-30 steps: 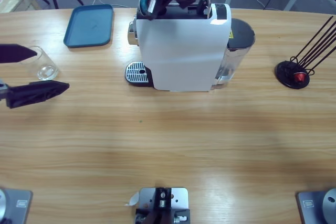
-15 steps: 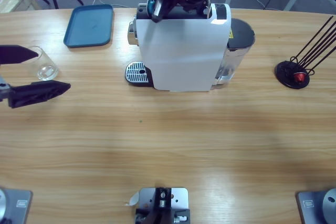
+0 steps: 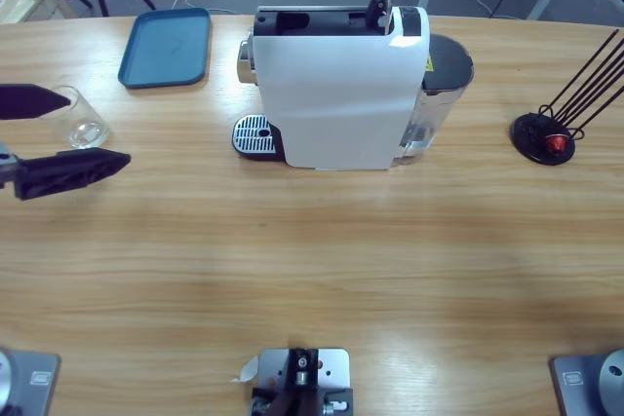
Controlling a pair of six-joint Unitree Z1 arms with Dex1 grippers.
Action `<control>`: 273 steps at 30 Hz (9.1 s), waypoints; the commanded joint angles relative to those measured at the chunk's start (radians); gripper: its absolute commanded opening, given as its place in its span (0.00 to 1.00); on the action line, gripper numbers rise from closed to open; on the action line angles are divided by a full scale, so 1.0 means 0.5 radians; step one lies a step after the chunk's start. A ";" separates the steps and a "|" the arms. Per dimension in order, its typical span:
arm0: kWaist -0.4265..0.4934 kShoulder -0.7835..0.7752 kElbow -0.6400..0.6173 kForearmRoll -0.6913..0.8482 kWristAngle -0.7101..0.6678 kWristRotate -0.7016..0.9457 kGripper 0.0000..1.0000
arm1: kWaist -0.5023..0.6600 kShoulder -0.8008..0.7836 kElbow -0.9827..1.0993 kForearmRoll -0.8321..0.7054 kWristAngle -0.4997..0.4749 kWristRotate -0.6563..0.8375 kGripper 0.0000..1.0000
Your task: Pour coffee
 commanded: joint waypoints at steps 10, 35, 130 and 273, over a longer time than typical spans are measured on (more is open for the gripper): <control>-0.062 -0.049 0.081 0.014 -0.013 -0.079 1.00 | 0.049 -0.697 1.197 -0.542 -0.917 1.738 0.00; -0.062 0.082 0.062 0.005 -0.084 -0.097 1.00 | -0.092 0.126 0.903 -1.088 -0.387 1.918 0.00; 1.537 1.542 1.336 -2.983 -0.085 0.155 0.22 | 0.113 -0.634 1.208 0.011 -0.382 1.322 1.00; 0.807 0.310 0.260 -0.368 -0.828 0.526 1.00 | -0.733 0.597 -0.980 1.636 0.198 0.887 0.00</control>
